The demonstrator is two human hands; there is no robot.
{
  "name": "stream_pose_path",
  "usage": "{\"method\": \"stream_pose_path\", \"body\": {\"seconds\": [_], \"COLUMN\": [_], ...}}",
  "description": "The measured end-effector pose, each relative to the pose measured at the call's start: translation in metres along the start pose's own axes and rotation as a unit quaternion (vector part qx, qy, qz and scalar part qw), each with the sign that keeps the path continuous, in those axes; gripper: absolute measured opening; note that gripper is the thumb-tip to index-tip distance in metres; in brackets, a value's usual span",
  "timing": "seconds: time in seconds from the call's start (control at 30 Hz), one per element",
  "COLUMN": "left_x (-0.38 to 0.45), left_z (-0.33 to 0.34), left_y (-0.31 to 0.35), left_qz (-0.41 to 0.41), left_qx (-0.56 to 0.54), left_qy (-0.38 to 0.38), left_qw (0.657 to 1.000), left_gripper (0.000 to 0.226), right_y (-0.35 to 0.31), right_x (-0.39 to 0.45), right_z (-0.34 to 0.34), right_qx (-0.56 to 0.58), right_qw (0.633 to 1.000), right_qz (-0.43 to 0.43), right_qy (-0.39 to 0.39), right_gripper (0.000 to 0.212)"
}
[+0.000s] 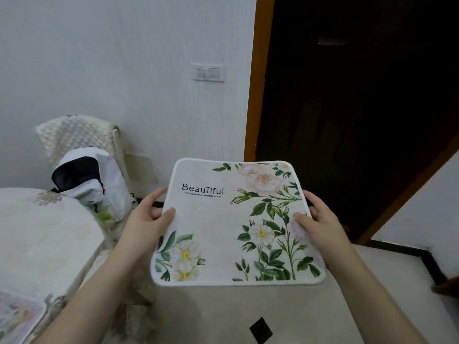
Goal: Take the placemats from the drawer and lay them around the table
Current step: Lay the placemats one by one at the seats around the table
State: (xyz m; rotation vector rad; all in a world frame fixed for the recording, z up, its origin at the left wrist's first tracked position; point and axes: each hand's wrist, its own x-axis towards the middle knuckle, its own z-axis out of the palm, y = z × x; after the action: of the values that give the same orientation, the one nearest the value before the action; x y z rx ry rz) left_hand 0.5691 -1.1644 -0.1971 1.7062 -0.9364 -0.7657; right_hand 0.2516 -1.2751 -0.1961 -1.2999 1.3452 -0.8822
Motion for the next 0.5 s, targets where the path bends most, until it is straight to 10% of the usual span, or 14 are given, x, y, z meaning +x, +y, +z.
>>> {"method": "stream_pose_path", "body": {"seconds": [0.5], "left_x": [0.098], "left_z": [-0.066], "left_y": [-0.040], "left_qz": [-0.071], "left_qx": [-0.045], "left_qy": [0.117], "left_qw": [0.990], "left_gripper": [0.045], "right_y": [-0.037], "right_x": [0.133], "right_z": [0.138], "right_qx": [-0.003], "right_qw": [0.992], "right_qz": [0.007], "right_qy": [-0.126], "right_gripper": [0.053]}}
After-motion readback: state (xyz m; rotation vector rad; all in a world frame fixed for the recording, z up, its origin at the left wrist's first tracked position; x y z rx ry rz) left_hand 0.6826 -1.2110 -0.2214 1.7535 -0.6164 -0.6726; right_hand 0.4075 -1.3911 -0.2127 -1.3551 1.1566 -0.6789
